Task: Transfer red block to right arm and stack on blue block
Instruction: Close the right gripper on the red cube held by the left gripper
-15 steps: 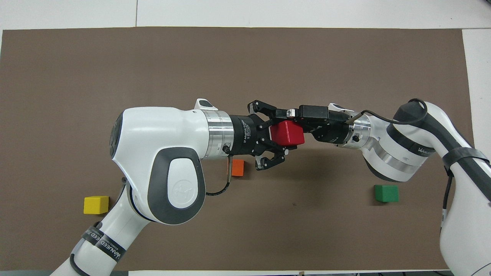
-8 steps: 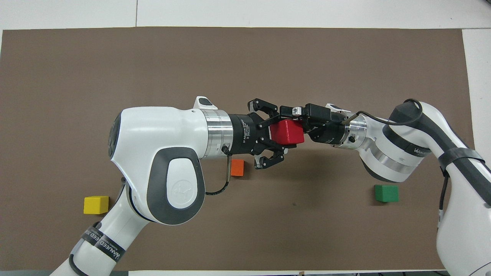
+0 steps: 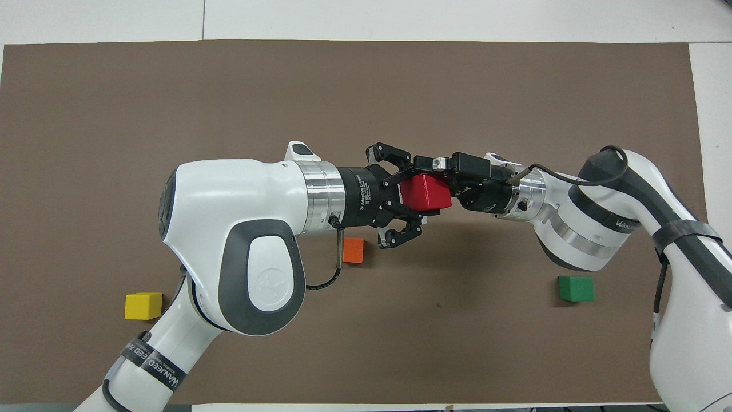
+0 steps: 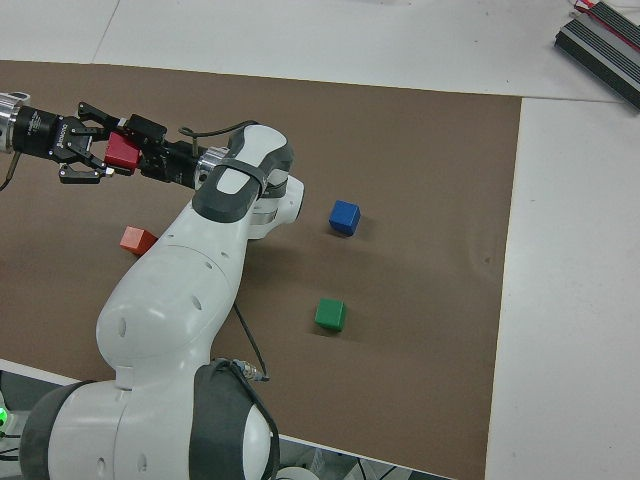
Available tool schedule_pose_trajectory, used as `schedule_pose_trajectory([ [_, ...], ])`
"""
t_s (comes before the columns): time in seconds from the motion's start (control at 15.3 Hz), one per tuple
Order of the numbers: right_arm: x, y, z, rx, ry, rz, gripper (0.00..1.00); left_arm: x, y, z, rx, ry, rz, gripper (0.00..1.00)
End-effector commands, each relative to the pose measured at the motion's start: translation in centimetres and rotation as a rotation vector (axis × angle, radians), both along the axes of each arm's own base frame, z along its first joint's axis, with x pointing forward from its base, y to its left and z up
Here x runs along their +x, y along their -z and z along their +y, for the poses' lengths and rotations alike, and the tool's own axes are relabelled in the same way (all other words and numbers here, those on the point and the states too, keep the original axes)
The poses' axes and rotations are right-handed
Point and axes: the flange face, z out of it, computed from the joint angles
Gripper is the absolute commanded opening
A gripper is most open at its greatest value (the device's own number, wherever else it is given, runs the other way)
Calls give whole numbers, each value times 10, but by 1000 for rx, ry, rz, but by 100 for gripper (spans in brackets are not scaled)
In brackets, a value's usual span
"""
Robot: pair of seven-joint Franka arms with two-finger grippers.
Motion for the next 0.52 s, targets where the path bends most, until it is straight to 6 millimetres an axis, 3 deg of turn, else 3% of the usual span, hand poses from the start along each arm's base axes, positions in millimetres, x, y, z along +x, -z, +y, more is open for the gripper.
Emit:
schedule_pose_trajectory([
  [0.0, 4, -8, 18, -8, -15, 8, 100, -3, 1, -2, -3, -8, -12, 0],
  [0.46, 4, 4, 11, -20, -8, 21, 100, 0, 2, 0, -2, -26, -21, 0],
])
